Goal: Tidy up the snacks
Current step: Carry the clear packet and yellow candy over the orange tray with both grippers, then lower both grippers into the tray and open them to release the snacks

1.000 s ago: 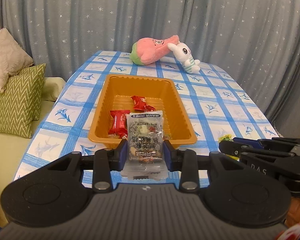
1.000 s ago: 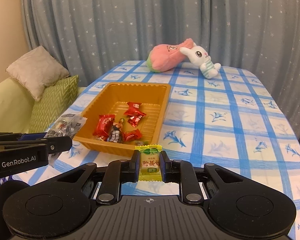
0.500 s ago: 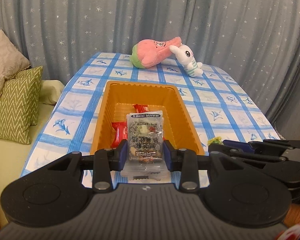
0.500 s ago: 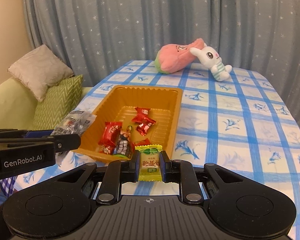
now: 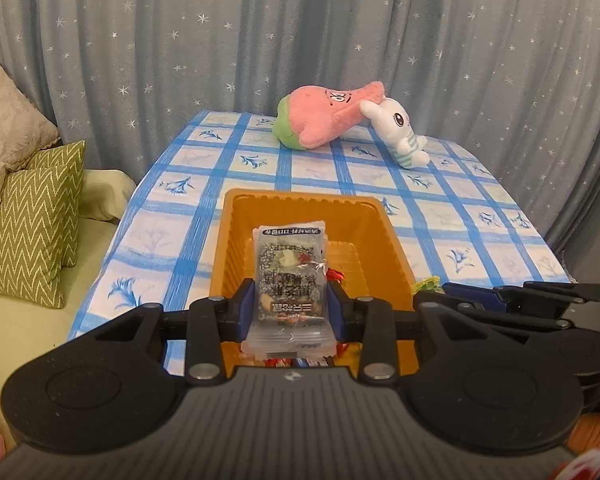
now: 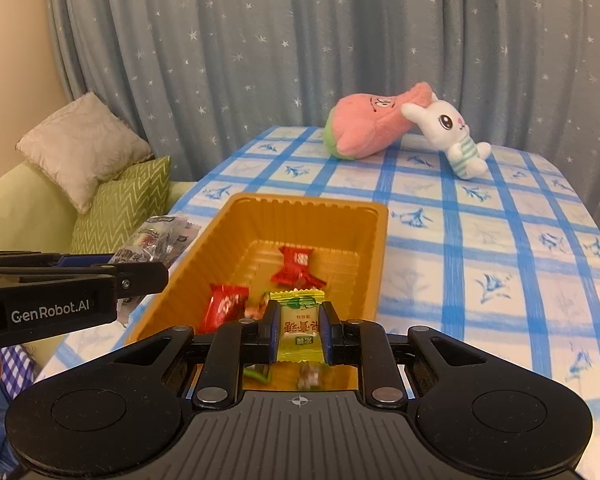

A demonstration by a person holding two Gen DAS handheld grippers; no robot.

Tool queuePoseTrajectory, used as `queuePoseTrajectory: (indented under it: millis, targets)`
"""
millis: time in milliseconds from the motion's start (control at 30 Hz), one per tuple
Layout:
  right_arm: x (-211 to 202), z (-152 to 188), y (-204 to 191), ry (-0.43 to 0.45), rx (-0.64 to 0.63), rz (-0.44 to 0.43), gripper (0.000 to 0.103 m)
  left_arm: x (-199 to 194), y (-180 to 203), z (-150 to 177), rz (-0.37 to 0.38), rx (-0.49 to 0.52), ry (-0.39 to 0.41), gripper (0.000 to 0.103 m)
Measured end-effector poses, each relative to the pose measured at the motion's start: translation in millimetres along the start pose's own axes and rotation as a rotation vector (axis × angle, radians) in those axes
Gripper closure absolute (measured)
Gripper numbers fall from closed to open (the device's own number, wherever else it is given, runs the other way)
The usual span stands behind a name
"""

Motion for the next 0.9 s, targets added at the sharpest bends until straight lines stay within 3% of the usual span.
queuePoseTrajectory:
  millis: [433,900]
  targets:
    - [55.8,-22.7,9.7,-0.004,0.008,-0.014,0.083,59.1,-17.4,-16.6,0.006,0.018,-0.044,0.069]
    - [100.8,-19.0,31.4,-0.044,0.028,-0.005,0.083,109.8,-17.8,-9.7,0.018,0.034,-0.097,0.069]
Point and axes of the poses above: each gripper's, at about its wrist camera, not at the fingertips, and x roughly the way its jaws point, y to its right, z to its underside, the point moved 7 cm from there along x, roughly the way its jaws point, and after that the axes turned 8 degrees about y, right-handed, at the moved point
